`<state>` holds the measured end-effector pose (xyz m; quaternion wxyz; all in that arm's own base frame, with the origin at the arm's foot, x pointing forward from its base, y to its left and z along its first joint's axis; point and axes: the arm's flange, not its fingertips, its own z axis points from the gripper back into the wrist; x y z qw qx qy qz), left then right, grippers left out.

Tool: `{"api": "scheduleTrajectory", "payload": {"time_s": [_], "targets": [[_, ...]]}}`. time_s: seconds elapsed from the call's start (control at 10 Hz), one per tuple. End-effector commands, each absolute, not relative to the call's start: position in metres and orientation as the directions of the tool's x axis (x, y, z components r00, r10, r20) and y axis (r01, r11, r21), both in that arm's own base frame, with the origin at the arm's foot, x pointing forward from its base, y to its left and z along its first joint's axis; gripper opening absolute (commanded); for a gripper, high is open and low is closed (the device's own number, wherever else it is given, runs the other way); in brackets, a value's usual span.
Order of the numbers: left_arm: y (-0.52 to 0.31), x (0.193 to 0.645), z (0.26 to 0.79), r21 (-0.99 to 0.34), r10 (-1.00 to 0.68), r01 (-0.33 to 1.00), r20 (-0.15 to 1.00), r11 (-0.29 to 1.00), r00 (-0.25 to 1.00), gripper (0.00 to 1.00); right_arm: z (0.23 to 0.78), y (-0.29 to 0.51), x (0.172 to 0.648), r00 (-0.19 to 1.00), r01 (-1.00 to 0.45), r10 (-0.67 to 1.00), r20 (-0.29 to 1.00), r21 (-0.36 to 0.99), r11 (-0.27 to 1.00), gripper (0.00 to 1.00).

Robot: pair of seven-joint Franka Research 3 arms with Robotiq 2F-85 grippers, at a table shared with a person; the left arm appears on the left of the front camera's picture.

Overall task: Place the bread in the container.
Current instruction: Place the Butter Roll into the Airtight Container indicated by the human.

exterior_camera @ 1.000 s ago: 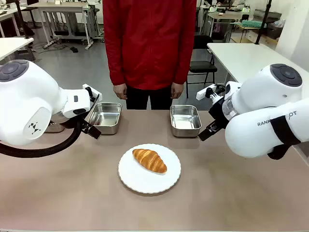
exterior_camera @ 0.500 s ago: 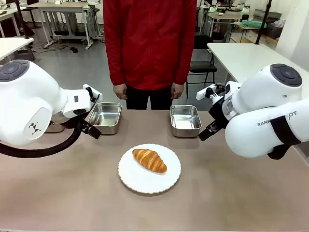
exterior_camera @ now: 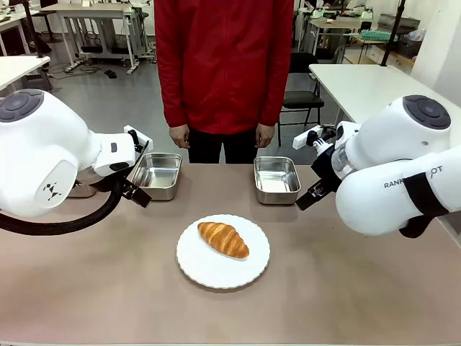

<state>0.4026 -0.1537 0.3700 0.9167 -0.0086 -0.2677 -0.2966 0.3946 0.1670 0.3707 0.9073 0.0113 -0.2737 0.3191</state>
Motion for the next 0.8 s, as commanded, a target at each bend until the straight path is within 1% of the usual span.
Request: {"api": "scheduleTrajectory", "payload": {"time_s": [0.0, 0.1, 0.3, 0.4, 0.5, 0.6, 0.7], "targets": [[-0.149, 0.416, 0.397, 0.088, -0.531, 0.573, 0.506, 0.815, 0.679, 1.0, 0.401, 0.161, 0.419, 0.644, -0.583, 0.554, 0.529, -0.129, 0.802, 1.0], [-0.136, 0.432, 0.424, 0.045, -0.515, 0.573, 0.502, 0.818, 0.695, 1.0, 0.425, 0.154, 0.442, 0.649, -0.59, 0.541, 0.535, -0.095, 0.802, 1.0], [-0.1, 0.458, 0.471, 0.014, -0.558, 0.618, 0.447, 0.786, 0.7, 1.0, 0.466, 0.121, 0.482, 0.666, -0.587, 0.501, 0.552, -0.025, 0.809, 1.0], [-0.071, 0.47, 0.496, -0.025, -0.595, 0.666, 0.425, 0.746, 0.682, 1.0, 0.483, 0.1, 0.488, 0.659, -0.6, 0.486, 0.574, 0.01, 0.8, 1.0], [-0.028, 0.48, 0.522, -0.078, -0.626, 0.726, 0.449, 0.683, 0.637, 1.0, 0.504, 0.06, 0.489, 0.639, -0.613, 0.47, 0.609, 0.035, 0.789, 1.0], [0.012, 0.482, 0.54, -0.118, -0.624, 0.762, 0.502, 0.637, 0.599, 1.0, 0.516, 0.025, 0.487, 0.622, -0.628, 0.465, 0.63, 0.047, 0.777, 1.0], [0.048, 0.483, 0.549, -0.111, -0.667, 0.823, 0.531, 0.557, 0.523, 1.0, 0.521, -0.006, 0.486, 0.613, -0.633, 0.448, 0.651, 0.065, 0.772, 1.0]]}}
